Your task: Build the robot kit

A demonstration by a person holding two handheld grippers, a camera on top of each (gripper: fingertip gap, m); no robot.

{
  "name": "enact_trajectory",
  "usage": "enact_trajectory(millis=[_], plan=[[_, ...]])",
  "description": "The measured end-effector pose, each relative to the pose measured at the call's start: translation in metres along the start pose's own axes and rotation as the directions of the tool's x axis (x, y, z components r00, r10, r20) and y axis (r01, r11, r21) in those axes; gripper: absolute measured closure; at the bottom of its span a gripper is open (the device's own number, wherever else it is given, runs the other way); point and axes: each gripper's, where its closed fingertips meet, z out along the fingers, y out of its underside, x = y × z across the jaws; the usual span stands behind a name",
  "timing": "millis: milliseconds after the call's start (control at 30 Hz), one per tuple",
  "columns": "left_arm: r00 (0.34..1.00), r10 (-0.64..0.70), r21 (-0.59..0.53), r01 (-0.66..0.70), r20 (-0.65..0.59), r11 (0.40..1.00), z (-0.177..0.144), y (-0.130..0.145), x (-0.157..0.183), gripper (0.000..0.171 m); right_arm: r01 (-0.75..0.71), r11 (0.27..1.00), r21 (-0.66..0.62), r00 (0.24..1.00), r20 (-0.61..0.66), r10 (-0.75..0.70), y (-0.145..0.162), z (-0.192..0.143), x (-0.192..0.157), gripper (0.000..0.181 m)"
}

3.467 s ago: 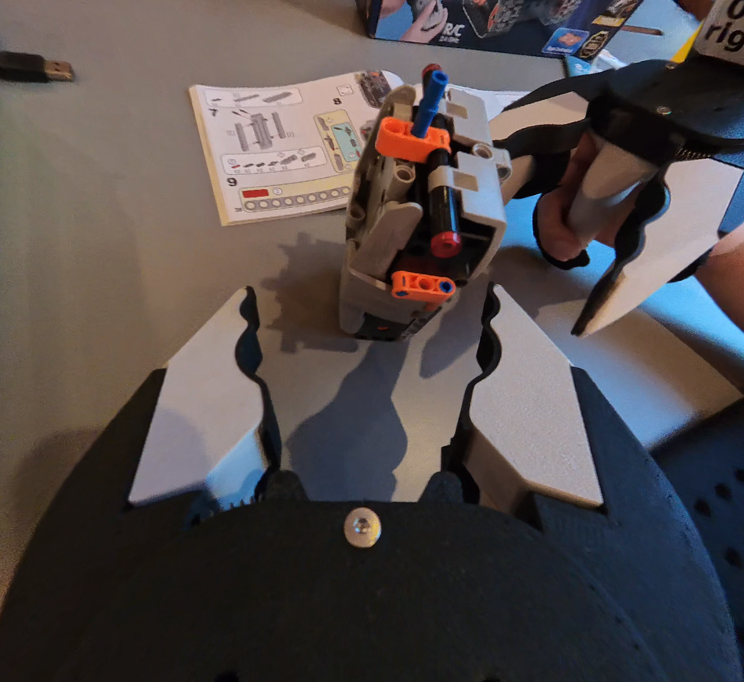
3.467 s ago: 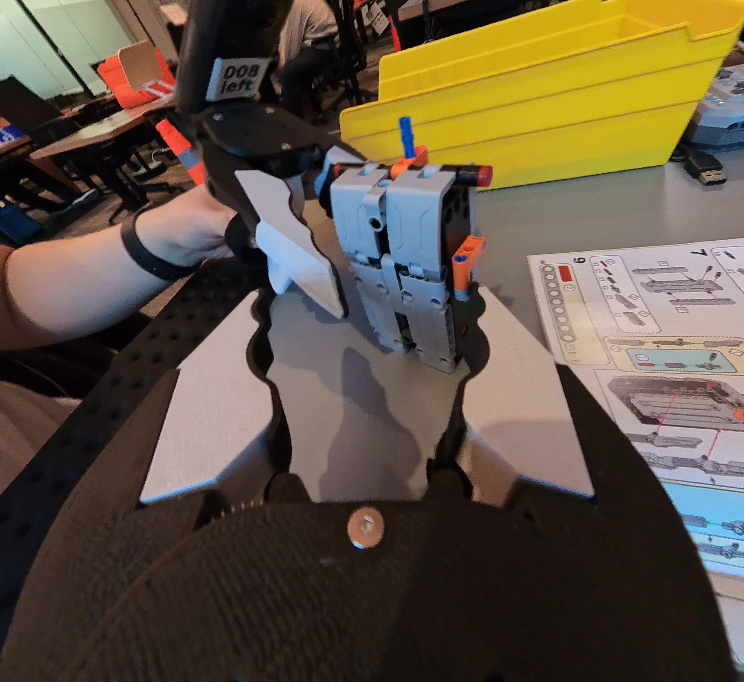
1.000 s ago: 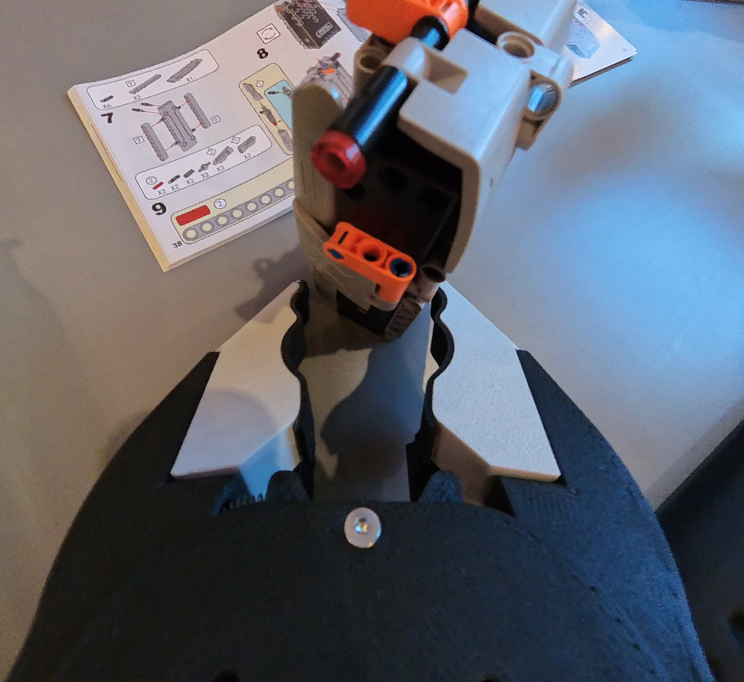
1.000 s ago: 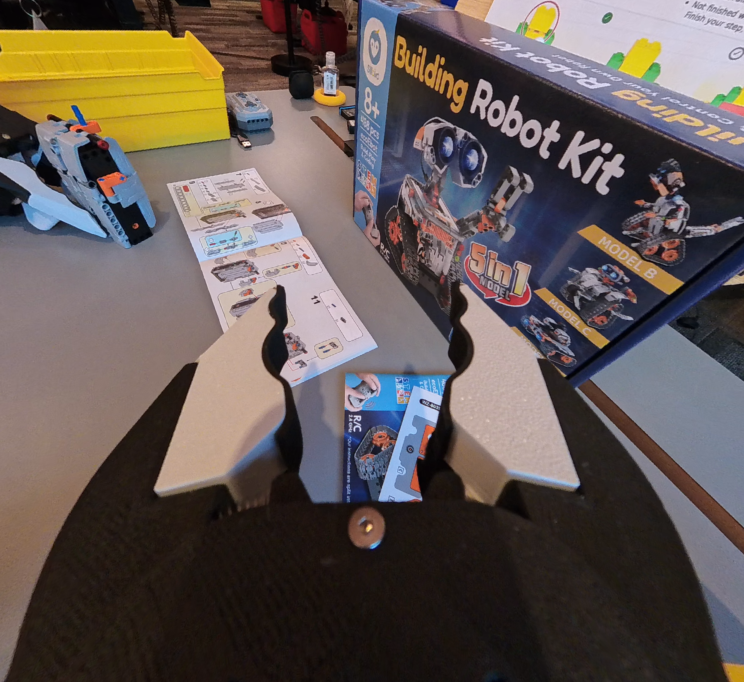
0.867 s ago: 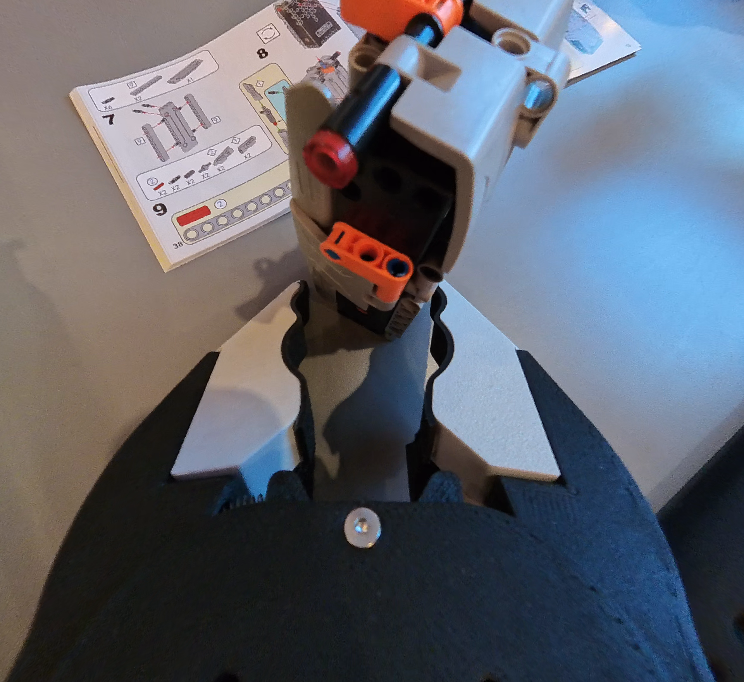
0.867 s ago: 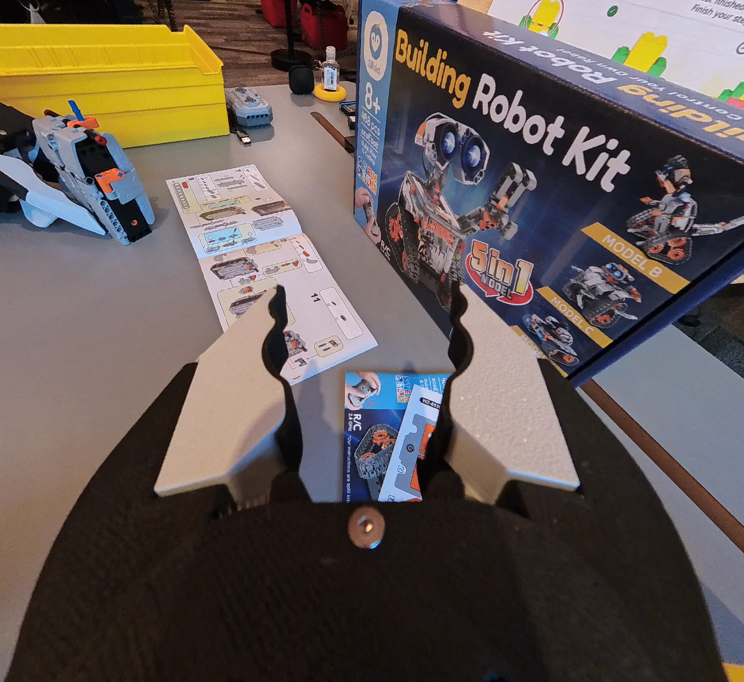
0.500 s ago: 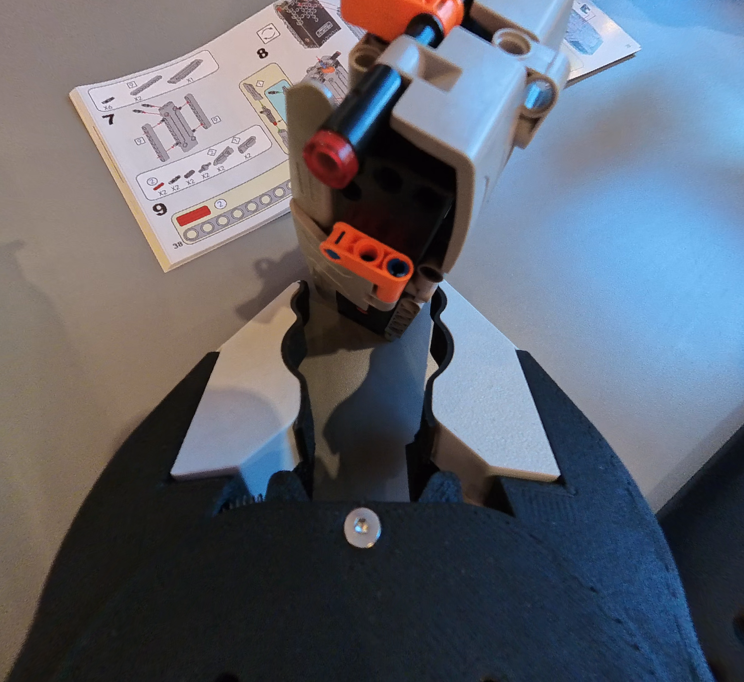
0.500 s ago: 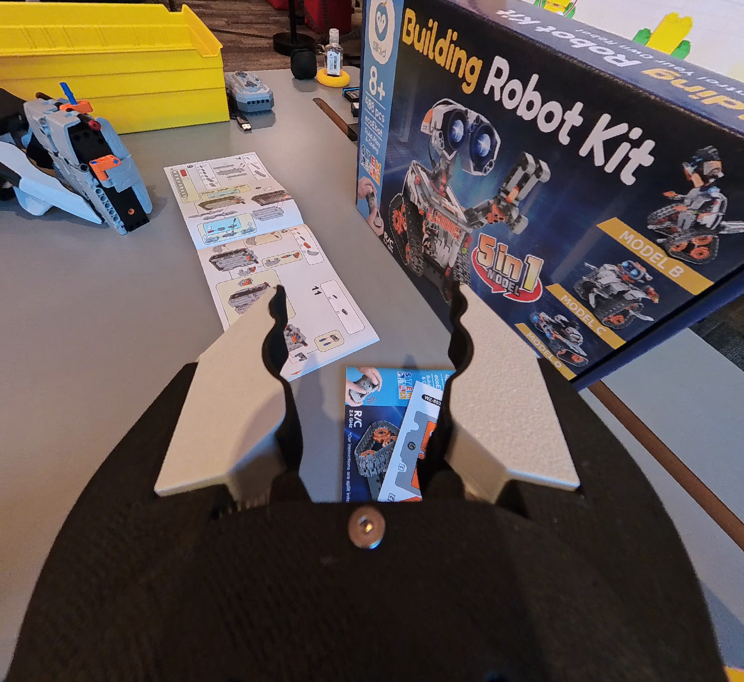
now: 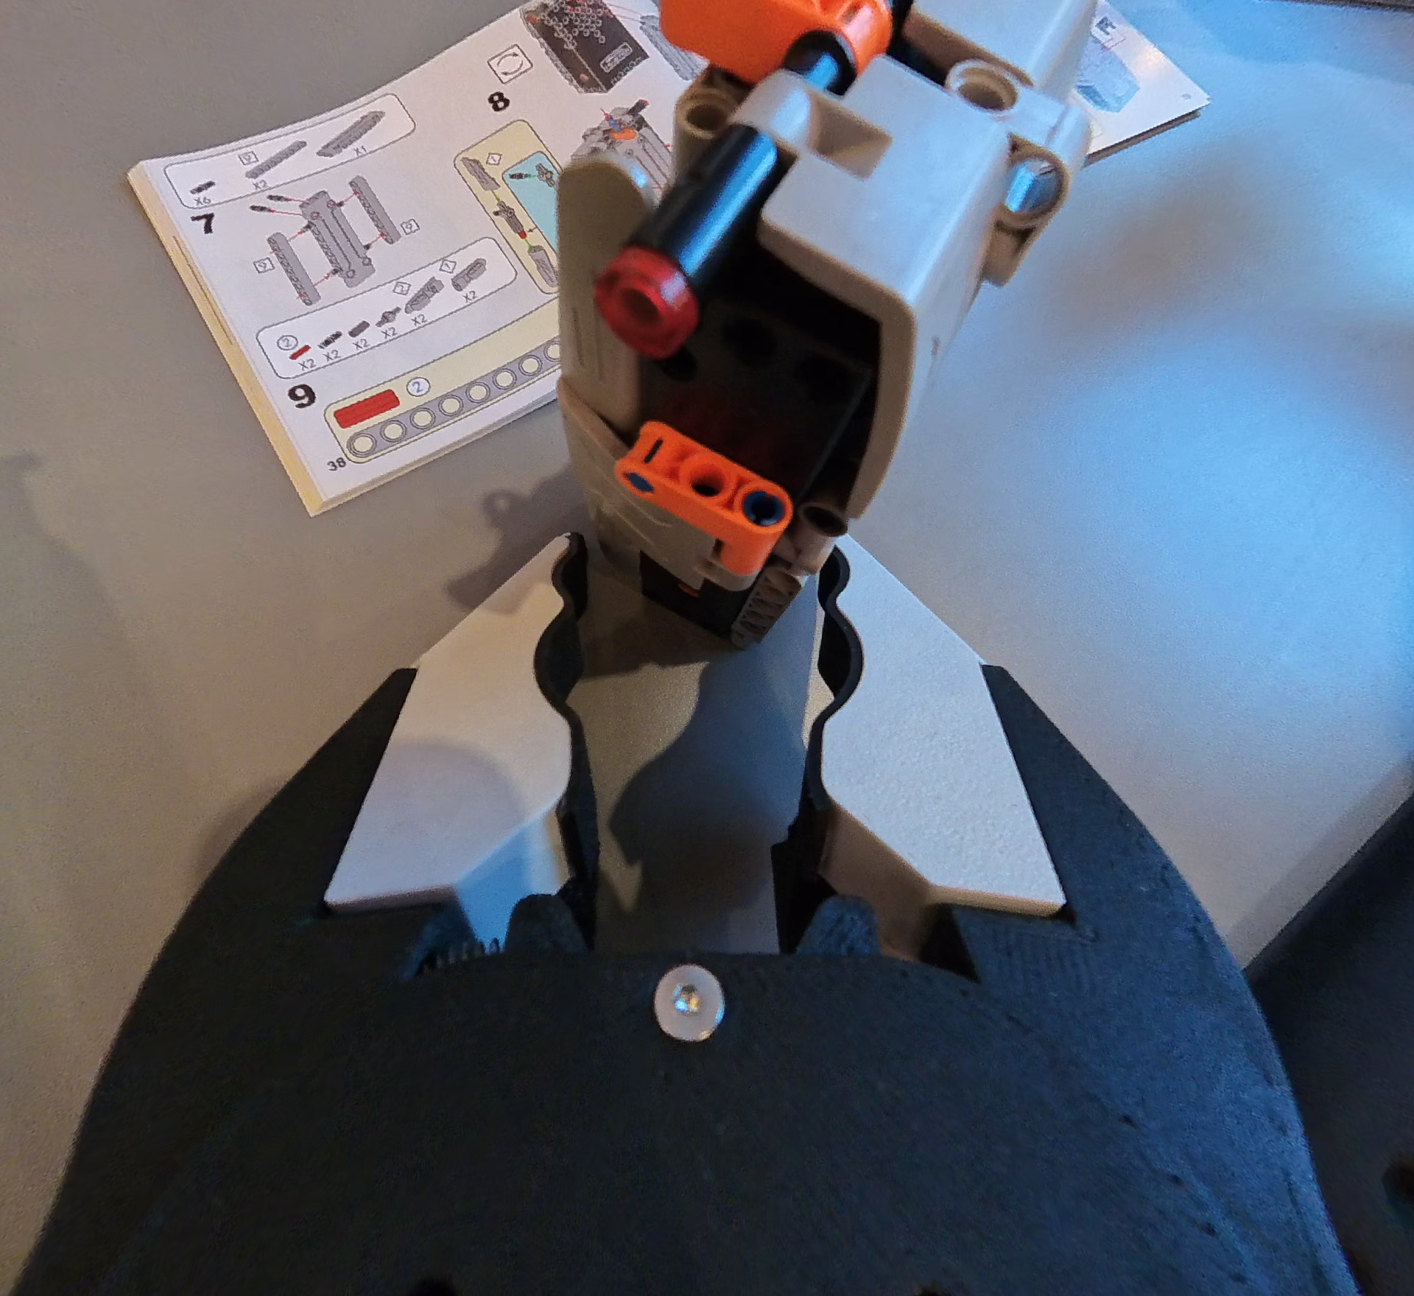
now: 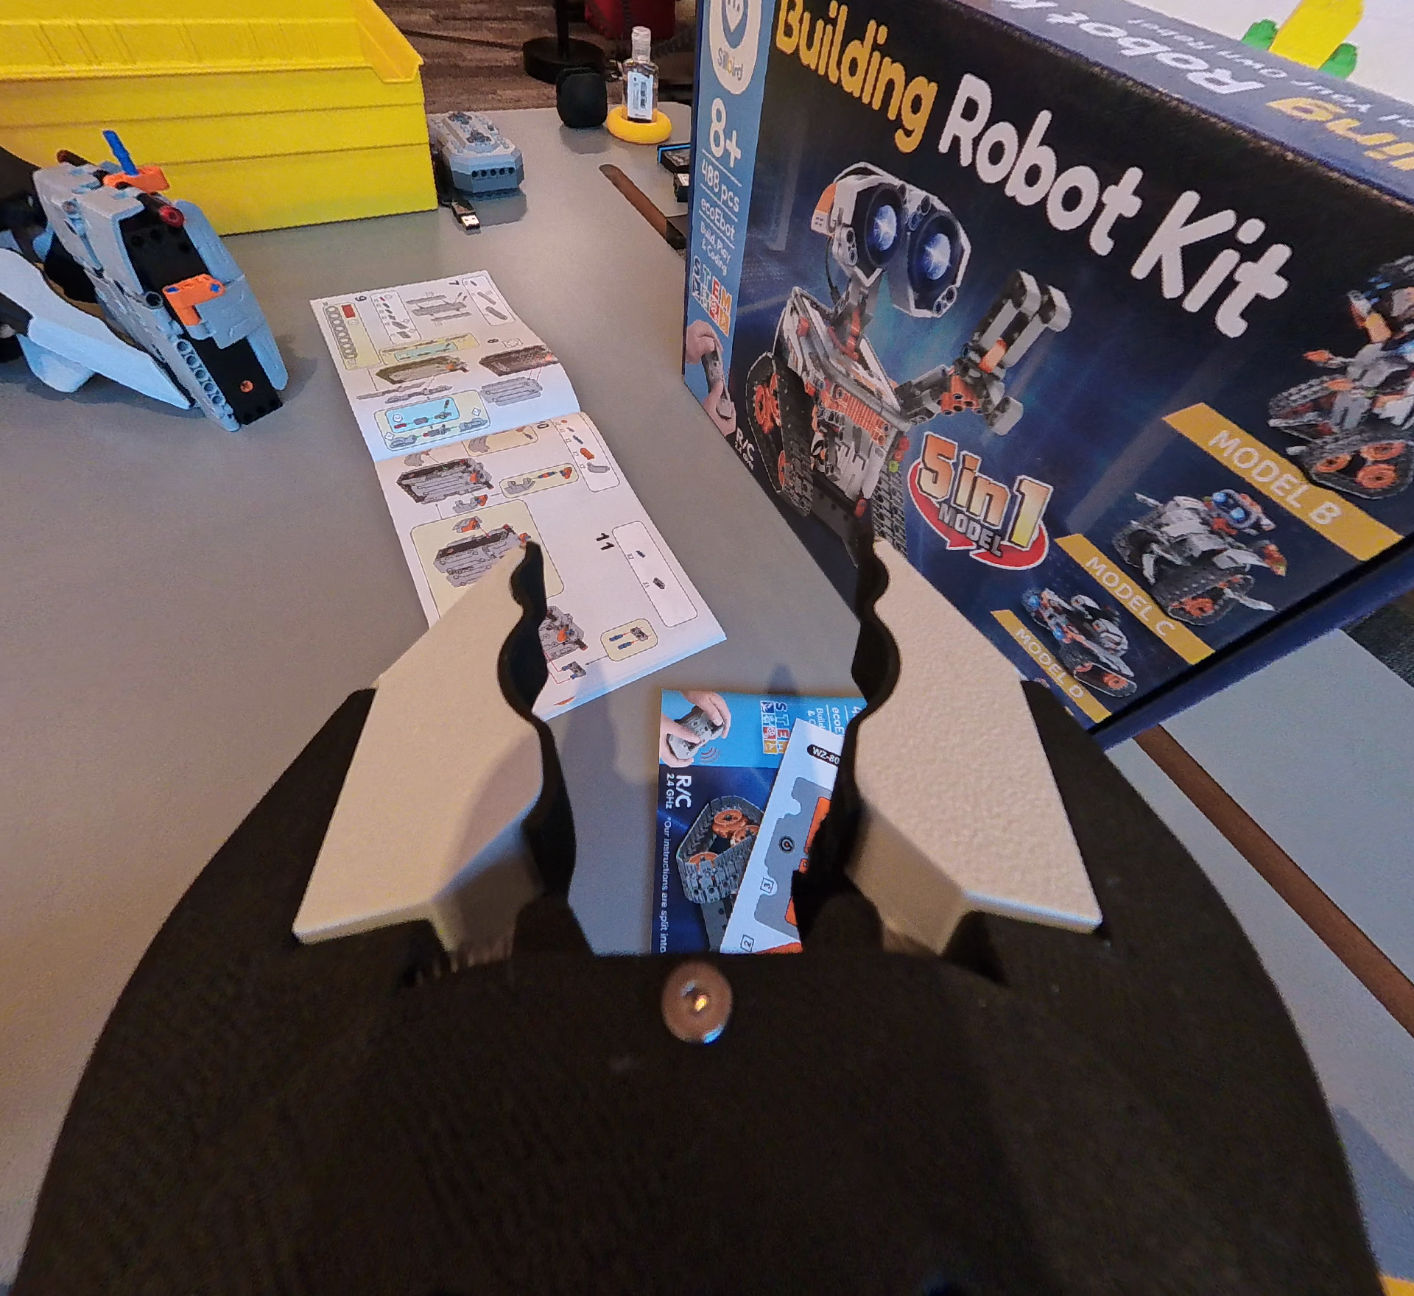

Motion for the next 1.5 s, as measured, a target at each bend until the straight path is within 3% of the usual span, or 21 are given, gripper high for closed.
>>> enact_trajectory(millis=[1500], plan=[[0.999,-0.030,0.009,0.030,-0.028,1.000,-0.0013,-0.0010,0.0006,0.110,0.006,0.999,-0.038,1.000,0.013,-0.006,0.0076,0.0077,-0.0012,0.100]])
